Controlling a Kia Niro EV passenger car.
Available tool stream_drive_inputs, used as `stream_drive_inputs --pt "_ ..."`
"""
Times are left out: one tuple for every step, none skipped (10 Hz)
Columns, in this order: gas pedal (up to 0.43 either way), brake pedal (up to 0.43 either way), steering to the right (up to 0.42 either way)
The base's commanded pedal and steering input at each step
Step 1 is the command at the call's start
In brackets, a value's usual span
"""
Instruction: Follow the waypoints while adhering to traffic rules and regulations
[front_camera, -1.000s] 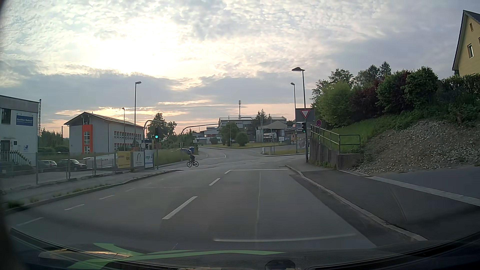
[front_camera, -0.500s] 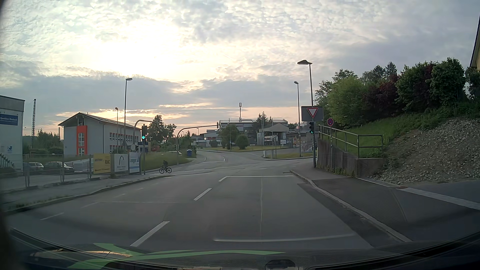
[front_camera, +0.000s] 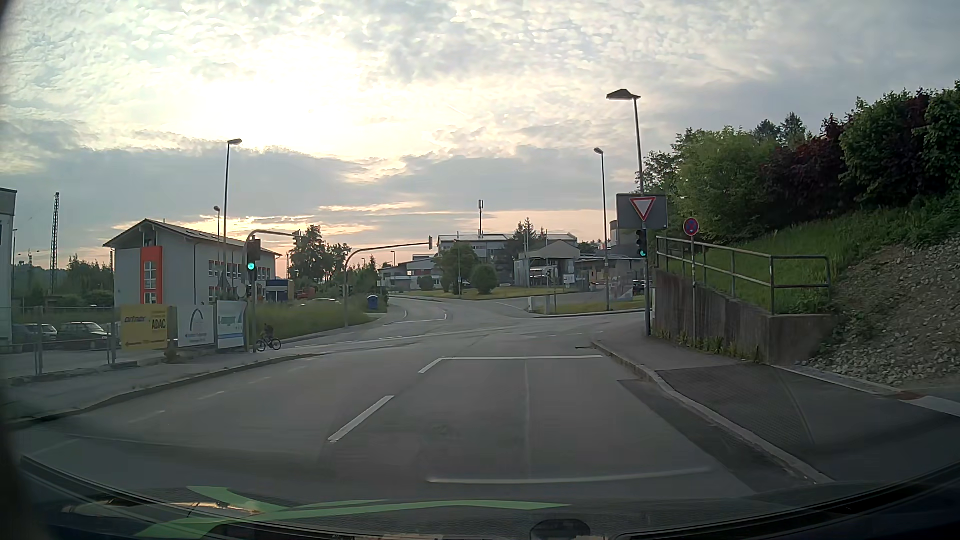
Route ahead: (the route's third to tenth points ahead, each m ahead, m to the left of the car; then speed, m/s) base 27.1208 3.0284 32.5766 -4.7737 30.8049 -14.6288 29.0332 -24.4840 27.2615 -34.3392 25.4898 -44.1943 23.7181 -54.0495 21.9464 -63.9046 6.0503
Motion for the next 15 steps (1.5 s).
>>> stream_drive_inputs --pt "0.000 0.000 -0.001" --pt "0.000 0.000 -0.002" --pt "0.000 0.000 -0.002" --pt "0.000 0.006 -0.001" --pt "0.000 0.024 -0.001" --pt "0.000 0.043 0.000" --pt "0.000 0.049 0.001" --pt "0.000 0.030 0.003" --pt "0.000 0.000 0.003" --pt "0.000 0.024 0.003" --pt "0.000 0.152 0.003" --pt "0.000 0.207 0.003" --pt "0.000 0.250 0.005" --pt "0.000 0.268 0.006" --pt "0.000 0.280 0.007"
